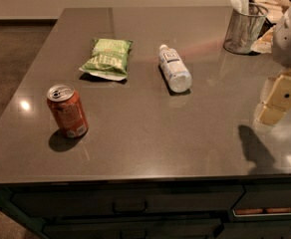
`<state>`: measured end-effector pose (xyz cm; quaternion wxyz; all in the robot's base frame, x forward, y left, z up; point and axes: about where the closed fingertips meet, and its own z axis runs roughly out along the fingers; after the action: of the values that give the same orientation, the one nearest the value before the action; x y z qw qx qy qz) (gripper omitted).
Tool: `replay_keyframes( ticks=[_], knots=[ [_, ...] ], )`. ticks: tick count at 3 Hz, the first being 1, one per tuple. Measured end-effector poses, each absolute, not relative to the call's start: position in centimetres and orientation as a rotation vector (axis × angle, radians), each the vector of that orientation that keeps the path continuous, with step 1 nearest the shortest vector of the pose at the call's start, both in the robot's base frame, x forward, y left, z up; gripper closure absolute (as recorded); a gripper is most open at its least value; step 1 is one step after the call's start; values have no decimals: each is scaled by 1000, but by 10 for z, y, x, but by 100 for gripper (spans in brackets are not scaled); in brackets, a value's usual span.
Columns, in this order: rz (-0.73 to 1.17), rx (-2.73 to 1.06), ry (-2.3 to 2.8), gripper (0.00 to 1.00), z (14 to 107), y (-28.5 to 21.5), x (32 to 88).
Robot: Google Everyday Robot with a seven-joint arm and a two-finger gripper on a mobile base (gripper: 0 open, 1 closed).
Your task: Knock coke can over
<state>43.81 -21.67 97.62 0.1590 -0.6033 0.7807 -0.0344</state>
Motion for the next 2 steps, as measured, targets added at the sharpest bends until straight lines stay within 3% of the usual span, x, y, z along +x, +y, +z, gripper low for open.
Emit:
replay_keyframes(
  ticks=[2],
  knots=[
    [-80, -1740, 2198, 0, 970, -199, 439]
  ],
)
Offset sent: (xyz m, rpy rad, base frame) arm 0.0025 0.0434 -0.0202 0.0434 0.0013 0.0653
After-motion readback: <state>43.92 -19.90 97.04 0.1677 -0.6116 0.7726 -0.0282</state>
